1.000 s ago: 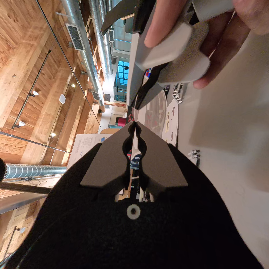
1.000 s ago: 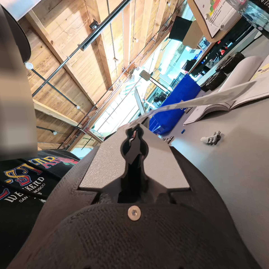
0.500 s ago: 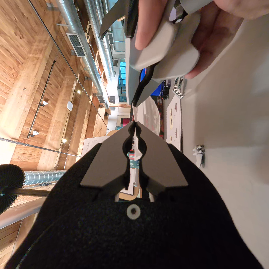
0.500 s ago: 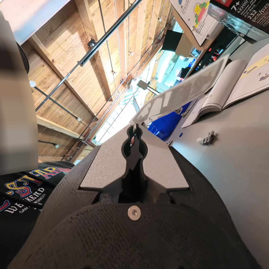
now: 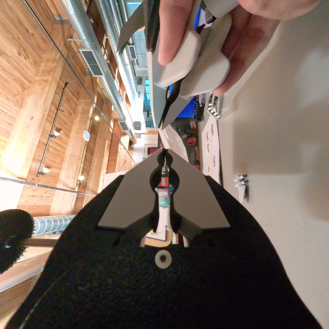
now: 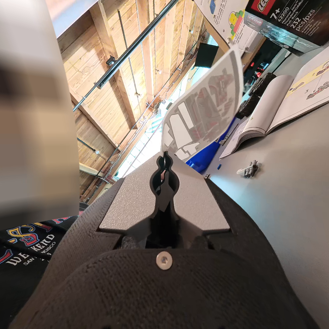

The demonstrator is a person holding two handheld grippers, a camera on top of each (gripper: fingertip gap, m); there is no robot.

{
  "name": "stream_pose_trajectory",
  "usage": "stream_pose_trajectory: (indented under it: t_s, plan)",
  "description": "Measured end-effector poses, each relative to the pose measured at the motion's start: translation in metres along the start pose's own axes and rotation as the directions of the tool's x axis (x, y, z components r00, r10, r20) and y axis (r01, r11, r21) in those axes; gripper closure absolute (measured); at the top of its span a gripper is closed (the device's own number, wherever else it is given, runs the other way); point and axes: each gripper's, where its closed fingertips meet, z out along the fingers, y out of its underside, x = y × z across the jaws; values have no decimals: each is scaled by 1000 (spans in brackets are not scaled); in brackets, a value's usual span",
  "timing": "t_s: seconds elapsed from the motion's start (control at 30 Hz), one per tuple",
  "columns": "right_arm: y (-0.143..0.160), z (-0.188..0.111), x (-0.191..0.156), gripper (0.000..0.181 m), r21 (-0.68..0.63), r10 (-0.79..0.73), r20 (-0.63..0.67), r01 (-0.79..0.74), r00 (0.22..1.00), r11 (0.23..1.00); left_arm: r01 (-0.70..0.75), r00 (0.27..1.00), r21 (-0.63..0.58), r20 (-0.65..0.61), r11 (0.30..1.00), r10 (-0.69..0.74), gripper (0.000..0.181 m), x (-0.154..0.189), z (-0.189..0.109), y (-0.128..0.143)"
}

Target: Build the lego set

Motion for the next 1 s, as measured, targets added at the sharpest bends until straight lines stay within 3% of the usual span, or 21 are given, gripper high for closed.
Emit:
stream_pose_trajectory:
  t_s: [0.1,0.2,0.27,0.37,0.47,0.57,0.7,1.0]
  plan:
    - [-1,0,0,181,3,-14,0,14,1000,1000,92,994,-3,-62,996,-92,177,8,1,3]
    - [-2,0,2,181,4,-53,-30,54,998,999,350,917,-3,-203,937,-343,163,17,1,4]
    - [-4,0,2,181,7,-69,-35,70,997,998,577,773,3,-325,817,-545,161,16,-3,-4]
    - [-2,0,3,181,-5,-92,-48,92,995,996,843,462,-42,-454,536,-762,161,0,-8,-16]
    - [3,2,3,181,-26,-128,-51,126,991,992,949,203,-116,-489,293,-848,168,-14,-9,-15]
    - [6,3,2,181,-54,-188,-58,185,981,981,965,43,-205,-501,166,-865,168,-12,-8,-11]
    - [11,6,-3,181,-93,-264,-39,259,964,961,951,-54,-286,-530,119,-846,170,-4,-10,-16]
    - [15,8,-9,181,-113,-290,21,291,957,950,950,-86,-297,-548,97,-832,170,-3,-11,-18]
